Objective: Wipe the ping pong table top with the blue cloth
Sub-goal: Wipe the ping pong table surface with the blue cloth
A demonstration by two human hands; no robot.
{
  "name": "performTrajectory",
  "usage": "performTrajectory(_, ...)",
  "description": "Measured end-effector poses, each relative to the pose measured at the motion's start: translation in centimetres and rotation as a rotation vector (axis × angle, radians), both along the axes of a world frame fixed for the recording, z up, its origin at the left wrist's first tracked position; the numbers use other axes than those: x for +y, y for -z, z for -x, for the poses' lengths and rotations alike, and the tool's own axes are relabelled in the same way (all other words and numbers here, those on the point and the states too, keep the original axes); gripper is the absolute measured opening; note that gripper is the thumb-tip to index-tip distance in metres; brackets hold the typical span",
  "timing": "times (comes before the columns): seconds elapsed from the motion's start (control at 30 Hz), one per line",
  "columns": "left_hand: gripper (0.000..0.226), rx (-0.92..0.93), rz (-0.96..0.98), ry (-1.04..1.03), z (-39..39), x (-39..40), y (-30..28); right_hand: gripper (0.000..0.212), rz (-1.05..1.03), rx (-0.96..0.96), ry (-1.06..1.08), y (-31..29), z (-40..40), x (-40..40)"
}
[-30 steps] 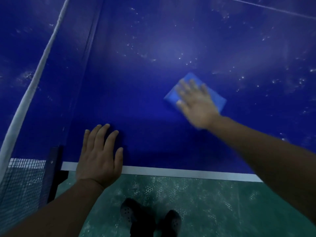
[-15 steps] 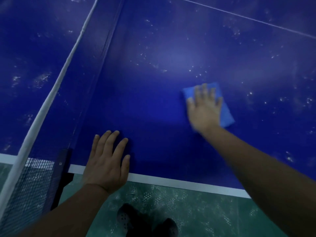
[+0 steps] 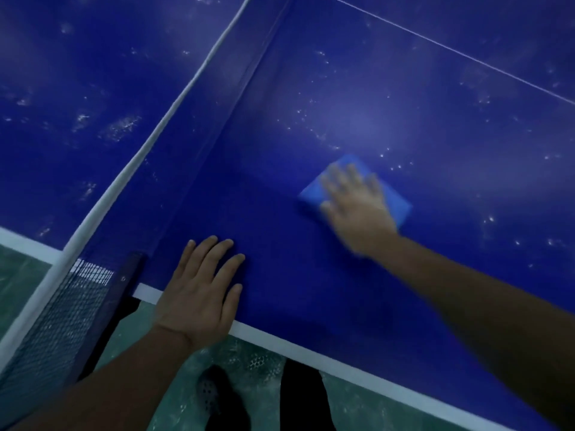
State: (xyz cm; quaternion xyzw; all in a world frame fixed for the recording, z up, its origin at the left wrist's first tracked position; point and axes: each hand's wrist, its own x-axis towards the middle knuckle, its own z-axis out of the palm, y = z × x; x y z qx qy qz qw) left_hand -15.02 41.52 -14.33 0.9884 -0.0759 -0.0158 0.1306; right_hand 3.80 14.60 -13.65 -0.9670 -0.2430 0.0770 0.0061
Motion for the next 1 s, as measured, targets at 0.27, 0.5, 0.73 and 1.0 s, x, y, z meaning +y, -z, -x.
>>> performTrajectory(0.27,0.046,0.001,0.057,-0.100,-0.1,-1.0,-0.4,0.058,-0.064,-0.038,0.013,0.8,-1.9,0.2)
performTrajectory(0.5,0.054,0.015,0.120,-0.563,-1.3,-5.3,-0.9,0.063,-0.033,0.007,0.512,-0.8,-13.1,-7.6)
performTrajectory(0.73,0.053,0.012,0.095,-0.528,-1.0,-5.0,0.0,0.057,-0.027,-0.061,-0.336,1.1,-0.9,2.7)
performTrajectory(1.0,0.051,-0.006,0.088,-0.535,-1.1,-4.9,0.2,0.058,-0.026,0.007,0.225,-1.0,-19.9,3.8)
